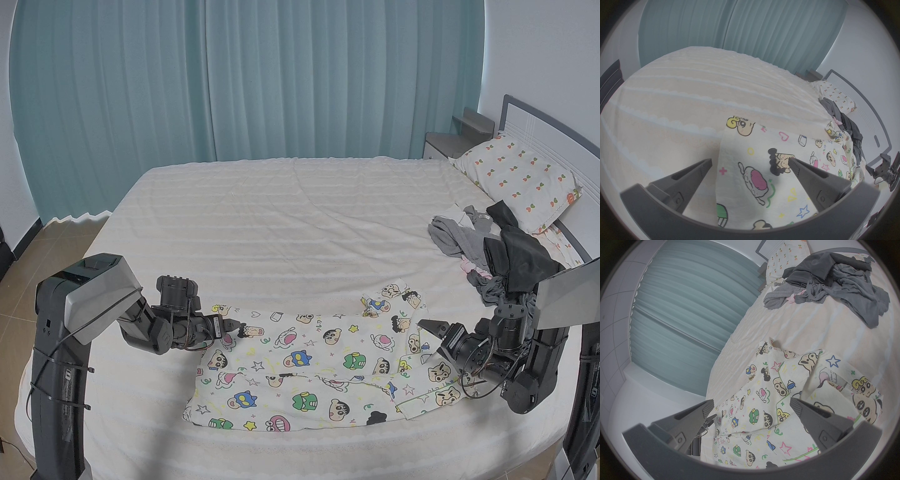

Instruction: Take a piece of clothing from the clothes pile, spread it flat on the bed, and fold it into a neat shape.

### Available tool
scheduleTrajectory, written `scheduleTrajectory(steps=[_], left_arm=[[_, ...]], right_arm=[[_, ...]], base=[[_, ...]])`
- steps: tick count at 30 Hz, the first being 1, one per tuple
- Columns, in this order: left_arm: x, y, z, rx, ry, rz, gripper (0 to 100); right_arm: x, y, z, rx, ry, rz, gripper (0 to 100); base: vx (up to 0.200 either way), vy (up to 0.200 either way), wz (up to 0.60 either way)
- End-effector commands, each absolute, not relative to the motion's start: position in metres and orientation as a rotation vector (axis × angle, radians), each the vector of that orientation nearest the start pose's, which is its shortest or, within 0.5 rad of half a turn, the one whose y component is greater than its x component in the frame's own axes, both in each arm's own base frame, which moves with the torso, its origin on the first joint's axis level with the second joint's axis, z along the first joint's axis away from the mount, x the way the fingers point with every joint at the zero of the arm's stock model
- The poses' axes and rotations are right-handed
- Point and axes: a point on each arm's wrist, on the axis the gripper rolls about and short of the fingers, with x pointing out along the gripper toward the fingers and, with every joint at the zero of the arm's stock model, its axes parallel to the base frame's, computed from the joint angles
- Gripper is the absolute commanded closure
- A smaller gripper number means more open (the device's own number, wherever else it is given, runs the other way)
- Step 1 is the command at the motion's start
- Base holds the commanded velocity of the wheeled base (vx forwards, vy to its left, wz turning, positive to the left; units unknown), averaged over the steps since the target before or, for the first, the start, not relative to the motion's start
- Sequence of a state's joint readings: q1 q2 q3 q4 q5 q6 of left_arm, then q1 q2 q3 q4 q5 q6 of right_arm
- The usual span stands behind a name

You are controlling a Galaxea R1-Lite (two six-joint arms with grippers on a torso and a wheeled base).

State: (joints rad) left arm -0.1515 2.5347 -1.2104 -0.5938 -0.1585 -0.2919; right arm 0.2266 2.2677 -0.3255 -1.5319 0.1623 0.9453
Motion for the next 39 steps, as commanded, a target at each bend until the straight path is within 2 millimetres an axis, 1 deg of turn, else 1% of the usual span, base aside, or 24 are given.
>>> scheduleTrajectory(steps=[1, 5, 9, 10, 15, 18, 20, 22, 25, 26, 27, 30, 33, 36, 38, 39], left_arm=[[0.437, -0.071, -0.052, -0.279, 0.774, -0.187, 0], [0.440, -0.073, -0.052, -0.278, 0.783, -0.190, 0], [0.444, -0.081, -0.050, -0.277, 0.813, -0.197, 0], [0.444, -0.081, -0.050, -0.278, 0.815, -0.199, 100], [0.445, -0.084, -0.051, -0.280, 0.816, -0.200, 100], [0.444, -0.083, -0.051, -0.285, 0.815, -0.195, 100], [0.444, -0.081, -0.050, -0.278, 0.807, -0.167, 100], [0.444, -0.081, -0.048, -0.280, 0.792, -0.129, 100], [0.447, -0.080, -0.039, -0.327, 0.739, -0.098, 100], [0.447, -0.080, -0.038, -0.336, 0.733, -0.095, 100], [0.446, -0.080, -0.035, -0.351, 0.715, -0.089, 100], [0.443, -0.079, -0.032, -0.353, 0.694, -0.077, 100], [0.442, -0.079, -0.031, -0.350, 0.676, -0.062, 100], [0.441, -0.077, -0.028, -0.345, 0.659, -0.040, 100], [0.441, -0.076, -0.024, -0.345, 0.648, -0.028, 100], [0.441, -0.076, -0.024, -0.344, 0.648, -0.025, 100]], right_arm=[[0.285, 0.070, -0.001, 0.905, 0.564, 0.162, 0], [0.285, 0.071, -0.002, 0.904, 0.566, 0.163, 0], [0.285, 0.071, -0.001, 0.903, 0.562, 0.166, 0], [0.285, 0.071, -0.001, 0.903, 0.562, 0.166, 0], [0.286, 0.070, -0.001, 0.893, 0.555, 0.165, 0], [0.288, 0.067, 0.001, 0.861, 0.545, 0.168, 0], [0.292, 0.066, 0.001, 0.827, 0.538, 0.170, 0], [0.303, 0.061, 0.003, 0.810, 0.527, 0.156, 0], [0.322, 0.050, 0.007, 0.775, 0.528, 0.116, 0], [0.326, 0.048, 0.007, 0.771, 0.527, 0.109, 0], [0.339, 0.042, 0.009, 0.759, 0.533, 0.084, 0], [0.362, 0.033, 0.010, 0.733, 0.549, 0.054, 0], [0.380, 0.029, 0.003, 0.688, 0.581, 0.041, 0], [0.396, 0.030, -0.009, 0.651, 0.606, 0.042, 0], [0.402, 0.033, -0.017, 0.637, 0.617, 0.047, 0], [0.403, 0.033, -0.018, 0.635, 0.619, 0.048, 0]], base=[[0.000, 0.000, 0.00], [0.000, 0.000, 0.00], [0.000, 0.000, 0.00], [0.000, 0.000, 0.00], [0.000, 0.000, 0.00], [0.000, 0.000, 0.00], [0.000, 0.000, 0.00], [0.000, 0.000, 0.00], [0.000, 0.000, 0.00], [0.000, 0.000, 0.00], [0.000, 0.000, 0.00], [0.000, 0.000, 0.00], [0.000, 0.000, 0.00], [0.000, 0.000, 0.00], [0.000, 0.000, 0.00], [0.000, 0.000, 0.00]])
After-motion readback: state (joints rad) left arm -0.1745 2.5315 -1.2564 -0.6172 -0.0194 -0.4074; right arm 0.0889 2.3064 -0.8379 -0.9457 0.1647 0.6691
